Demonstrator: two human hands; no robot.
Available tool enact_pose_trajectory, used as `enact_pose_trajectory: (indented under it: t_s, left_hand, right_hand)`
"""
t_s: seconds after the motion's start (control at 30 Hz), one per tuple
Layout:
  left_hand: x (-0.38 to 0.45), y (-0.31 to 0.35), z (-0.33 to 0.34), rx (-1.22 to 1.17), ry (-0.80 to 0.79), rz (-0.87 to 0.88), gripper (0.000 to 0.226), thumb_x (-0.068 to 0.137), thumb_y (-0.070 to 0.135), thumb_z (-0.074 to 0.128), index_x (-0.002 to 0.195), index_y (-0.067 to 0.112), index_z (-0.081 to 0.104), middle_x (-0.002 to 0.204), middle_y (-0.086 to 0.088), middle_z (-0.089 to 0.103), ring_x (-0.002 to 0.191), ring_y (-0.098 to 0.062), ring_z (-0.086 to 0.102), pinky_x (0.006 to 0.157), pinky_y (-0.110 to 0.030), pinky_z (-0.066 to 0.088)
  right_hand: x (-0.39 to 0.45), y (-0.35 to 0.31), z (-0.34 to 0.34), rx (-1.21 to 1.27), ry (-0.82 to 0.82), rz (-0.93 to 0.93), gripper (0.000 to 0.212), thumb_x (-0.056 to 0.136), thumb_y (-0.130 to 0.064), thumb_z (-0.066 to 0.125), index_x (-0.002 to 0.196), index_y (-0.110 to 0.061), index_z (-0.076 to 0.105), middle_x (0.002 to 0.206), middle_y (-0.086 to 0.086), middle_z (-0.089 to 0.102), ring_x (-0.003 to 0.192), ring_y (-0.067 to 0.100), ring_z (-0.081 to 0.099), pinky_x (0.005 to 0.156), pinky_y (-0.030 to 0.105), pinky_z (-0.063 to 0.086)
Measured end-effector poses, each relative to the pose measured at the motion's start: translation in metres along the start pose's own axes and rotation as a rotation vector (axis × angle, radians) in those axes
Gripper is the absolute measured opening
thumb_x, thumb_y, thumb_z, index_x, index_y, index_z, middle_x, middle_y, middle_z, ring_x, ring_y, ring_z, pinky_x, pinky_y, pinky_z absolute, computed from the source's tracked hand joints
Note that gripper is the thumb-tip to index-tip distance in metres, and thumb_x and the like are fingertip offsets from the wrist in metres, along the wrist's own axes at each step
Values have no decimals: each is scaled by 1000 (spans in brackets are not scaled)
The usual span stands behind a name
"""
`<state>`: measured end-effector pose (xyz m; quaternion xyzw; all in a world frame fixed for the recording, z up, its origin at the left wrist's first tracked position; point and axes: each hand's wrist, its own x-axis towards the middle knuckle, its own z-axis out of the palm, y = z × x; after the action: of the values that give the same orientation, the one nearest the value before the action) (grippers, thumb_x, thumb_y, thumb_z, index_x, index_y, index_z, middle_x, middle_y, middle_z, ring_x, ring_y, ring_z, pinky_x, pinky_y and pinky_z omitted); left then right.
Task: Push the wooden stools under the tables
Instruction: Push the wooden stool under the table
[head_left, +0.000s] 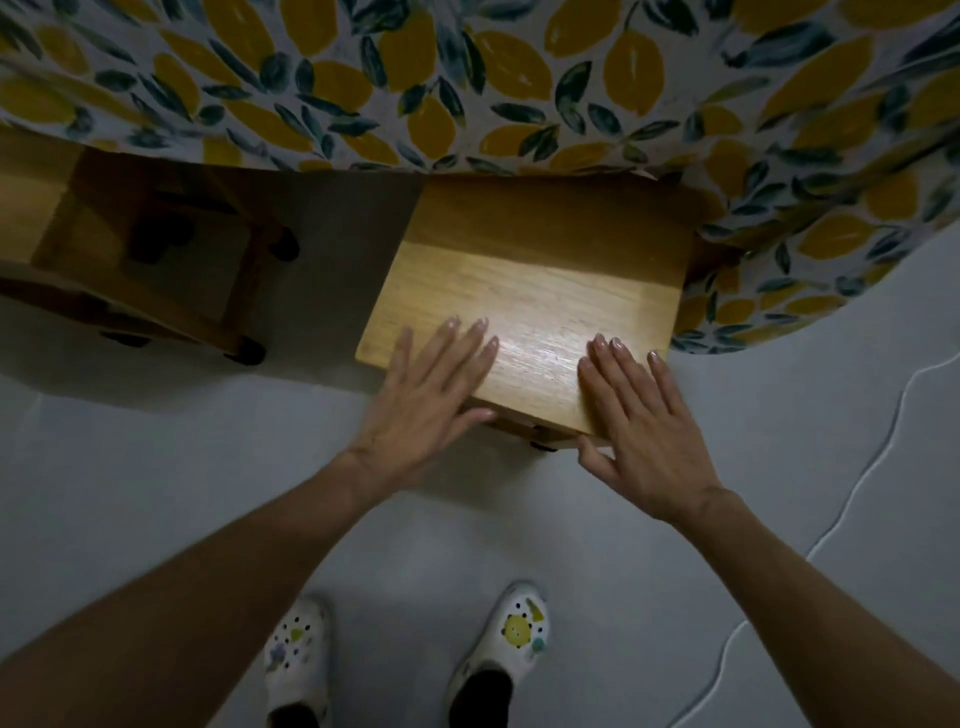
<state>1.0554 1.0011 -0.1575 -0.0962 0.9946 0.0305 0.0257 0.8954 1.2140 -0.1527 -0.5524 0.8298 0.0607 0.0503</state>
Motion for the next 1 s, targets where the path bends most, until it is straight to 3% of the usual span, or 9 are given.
enact_pose_trajectory:
  t_s: [0.1,0.17,0.27,0.37,0.6,0.8,1.0]
  left_hand:
    - [7,-28,-2,-27,-56,-92,81,87,71,21,151,28,-6,159,-9,-14,145,-28,-18,114,-55,-9]
    - [11,-36,-2,-32,-127,-128,85,83,77,19,148,35,-16,156,-11,-23,142,-31,-26,114,-55,-11]
    - [19,-34,-2,-24,-166,-126,83,78,81,9,145,40,-20,156,-12,-24,142,-36,-25,115,-56,-7]
    - [29,-21,-1,-59,-145,-156,83,78,81,11,146,41,-16,157,-12,-22,142,-36,-24,115,-56,-8]
    - [68,0,1,-101,-114,-235,80,81,80,15,146,43,-14,157,-10,-23,142,-36,-24,115,-56,-9]
    - [107,-8,-2,-99,-131,-222,76,82,80,13,145,46,-14,158,-10,-19,142,-36,-23,114,-57,-11]
    - [119,-12,-3,-110,-130,-228,76,82,81,15,143,49,-17,158,-11,-19,143,-37,-19,115,-58,-9]
  right_hand:
    - [9,-31,3,133,0,192,87,91,-64,32,155,-9,6,163,11,0,151,24,-3,121,47,0]
    - [14,-40,7,156,0,286,90,91,-71,25,155,-14,1,164,7,-4,151,22,-7,120,49,-2]
    - [18,-30,9,129,-18,282,88,90,-74,13,155,-17,0,164,4,-5,150,20,-8,120,49,-3]
    - [21,-6,8,115,-27,230,88,89,-75,7,155,-18,-1,164,4,-6,150,20,-7,120,49,-2]
    - [43,52,5,103,-43,154,88,89,-75,13,155,-18,-1,164,4,-3,150,19,-7,120,47,-5]
    - [71,79,2,104,-17,163,89,87,-76,12,155,-18,8,164,4,6,150,20,1,120,54,7]
    - [81,87,2,96,-12,159,91,87,-76,16,155,-17,12,164,3,9,151,21,5,120,54,8]
